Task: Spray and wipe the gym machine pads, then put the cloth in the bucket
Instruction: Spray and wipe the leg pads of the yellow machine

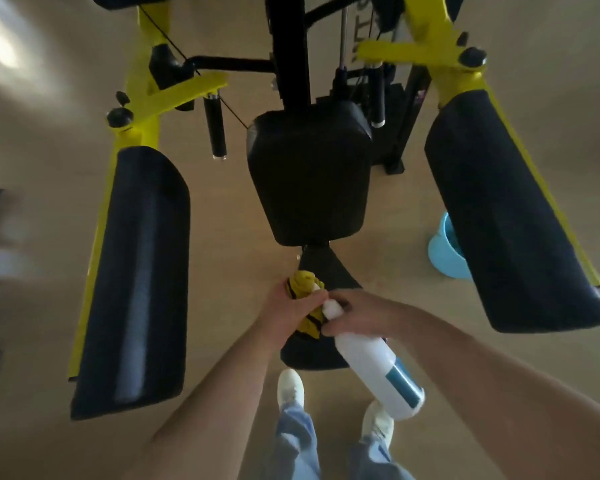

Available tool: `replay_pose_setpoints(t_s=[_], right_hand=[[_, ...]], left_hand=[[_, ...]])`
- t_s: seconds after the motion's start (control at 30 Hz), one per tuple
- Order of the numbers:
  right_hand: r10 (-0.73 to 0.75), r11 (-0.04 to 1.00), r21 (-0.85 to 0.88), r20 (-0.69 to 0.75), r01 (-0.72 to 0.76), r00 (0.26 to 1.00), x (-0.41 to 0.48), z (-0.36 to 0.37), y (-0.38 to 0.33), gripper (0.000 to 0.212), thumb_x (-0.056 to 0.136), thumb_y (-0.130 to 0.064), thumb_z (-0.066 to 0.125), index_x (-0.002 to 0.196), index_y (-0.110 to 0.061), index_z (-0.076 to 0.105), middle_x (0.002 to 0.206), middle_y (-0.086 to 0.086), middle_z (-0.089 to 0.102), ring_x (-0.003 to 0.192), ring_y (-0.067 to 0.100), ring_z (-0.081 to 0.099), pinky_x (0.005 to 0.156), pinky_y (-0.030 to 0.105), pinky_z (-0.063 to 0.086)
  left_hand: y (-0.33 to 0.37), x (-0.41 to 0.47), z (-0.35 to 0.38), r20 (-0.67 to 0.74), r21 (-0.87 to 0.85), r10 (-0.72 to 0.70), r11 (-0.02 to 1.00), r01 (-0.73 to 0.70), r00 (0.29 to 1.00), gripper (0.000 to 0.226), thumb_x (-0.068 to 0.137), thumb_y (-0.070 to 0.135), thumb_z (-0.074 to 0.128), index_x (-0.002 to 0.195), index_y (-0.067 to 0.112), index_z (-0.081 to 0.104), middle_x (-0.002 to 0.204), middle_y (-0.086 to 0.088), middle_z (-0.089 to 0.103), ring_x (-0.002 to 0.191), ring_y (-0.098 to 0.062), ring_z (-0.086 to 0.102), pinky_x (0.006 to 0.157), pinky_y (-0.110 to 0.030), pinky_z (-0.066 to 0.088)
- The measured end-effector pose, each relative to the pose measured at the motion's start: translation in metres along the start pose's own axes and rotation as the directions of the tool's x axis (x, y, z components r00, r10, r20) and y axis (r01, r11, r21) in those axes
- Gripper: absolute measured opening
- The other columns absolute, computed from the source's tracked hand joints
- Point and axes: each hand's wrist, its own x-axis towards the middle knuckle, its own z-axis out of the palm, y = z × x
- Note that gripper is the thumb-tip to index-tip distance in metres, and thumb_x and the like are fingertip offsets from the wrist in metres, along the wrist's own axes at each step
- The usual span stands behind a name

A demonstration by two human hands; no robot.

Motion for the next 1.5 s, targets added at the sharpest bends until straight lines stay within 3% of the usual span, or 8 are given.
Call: replay_pose_setpoints(t_s=[0.13,0.27,0.47,0.6,0.87,1.17,1.37,1.5], right_hand=[[0.043,0.985,0.167,-0.031,-0.037,0.999,0.041,0.037,0.033,0.017,0.102,-0.039,0.063,0.119,-0.041,0.060,0.099,-0.017,0.066,0.096,0.009,0.064,0.078,0.021,0.049],[0.179,0.953,0.268,-0.133,-0.139,0.975,0.082,0.056,0.056,0.030,0.097,-0.042,0.066,0.126,-0.041,0.060,0.099,-0.012,0.066,0.090,0.006,0.062,0.072,0.025,0.045],[0.276,0.930,0.297,-0.178,-0.216,0.944,0.141,0.065,0.074,0.048,0.086,-0.039,0.076,0.132,-0.038,0.060,0.099,-0.008,0.066,0.090,0.013,0.063,0.074,0.031,0.048],[0.338,0.887,0.404,-0.235,-0.225,0.911,0.165,0.065,0.080,0.041,0.085,-0.039,0.076,0.123,-0.039,0.061,0.098,-0.006,0.068,0.088,0.017,0.066,0.072,0.034,0.052],[0.397,0.794,0.567,-0.207,-0.221,0.894,0.174,0.060,0.088,0.032,0.091,-0.038,0.074,0.120,-0.033,0.060,0.097,0.000,0.068,0.084,0.020,0.067,0.065,0.032,0.051],[0.297,0.855,0.463,-0.070,-0.232,0.952,0.178,0.095,0.073,0.021,0.086,-0.038,0.077,0.104,-0.033,0.068,0.096,0.004,0.074,0.086,0.025,0.073,0.083,0.044,0.063],[0.322,0.842,0.488,-0.116,-0.228,0.940,0.157,0.102,0.086,0.021,0.088,-0.039,0.076,0.104,-0.029,0.067,0.094,0.002,0.072,0.083,0.020,0.070,0.071,0.033,0.057],[0.469,0.714,0.656,-0.188,-0.245,0.863,0.140,0.095,0.115,0.032,0.090,-0.044,0.074,0.115,-0.029,0.062,0.096,0.003,0.070,0.086,0.023,0.070,0.080,0.040,0.060]], left_hand=[[-0.040,0.036,-0.001,0.036,-0.035,-0.076,0.996,0.077,0.996,0.044,0.072,0.034,0.090,0.108,0.018,0.072,0.101,-0.009,0.077,0.095,-0.032,0.075,0.073,-0.055,0.062],[-0.072,0.072,-0.003,-0.038,-0.156,-0.151,0.977,0.144,0.988,0.040,0.082,0.038,0.084,0.107,0.009,0.070,0.090,-0.019,0.073,0.078,-0.036,0.074,0.059,-0.043,0.060],[-0.100,0.119,-0.002,-0.140,-0.264,-0.179,0.955,0.137,0.974,0.040,0.079,0.041,0.081,0.107,0.016,0.069,0.098,-0.018,0.074,0.084,-0.037,0.075,0.067,-0.051,0.064],[-0.117,0.137,0.002,-0.169,-0.284,-0.185,0.950,0.132,0.968,0.027,0.085,0.037,0.079,0.106,0.025,0.067,0.103,-0.006,0.075,0.093,-0.026,0.075,0.066,-0.037,0.061],[-0.125,0.151,-0.001,-0.262,-0.345,-0.175,0.935,0.077,0.949,0.064,0.067,0.052,0.077,0.126,0.033,0.058,0.119,0.000,0.069,0.108,-0.023,0.069,0.096,-0.051,0.058],[-0.141,0.152,-0.017,-0.388,-0.302,-0.182,0.951,0.062,0.904,0.025,0.088,0.044,0.070,0.105,0.026,0.068,0.106,0.000,0.074,0.097,-0.020,0.073,0.093,-0.048,0.060],[-0.141,0.142,-0.012,-0.285,-0.384,-0.258,0.913,0.136,0.923,0.026,0.091,0.044,0.070,0.105,0.022,0.070,0.105,-0.005,0.076,0.099,-0.028,0.074,0.091,-0.046,0.061],[-0.133,0.132,0.001,-0.238,-0.389,-0.287,0.903,0.179,0.928,0.057,0.065,0.064,0.073,0.111,0.031,0.069,0.114,-0.002,0.074,0.103,-0.027,0.073,0.095,-0.052,0.058]])
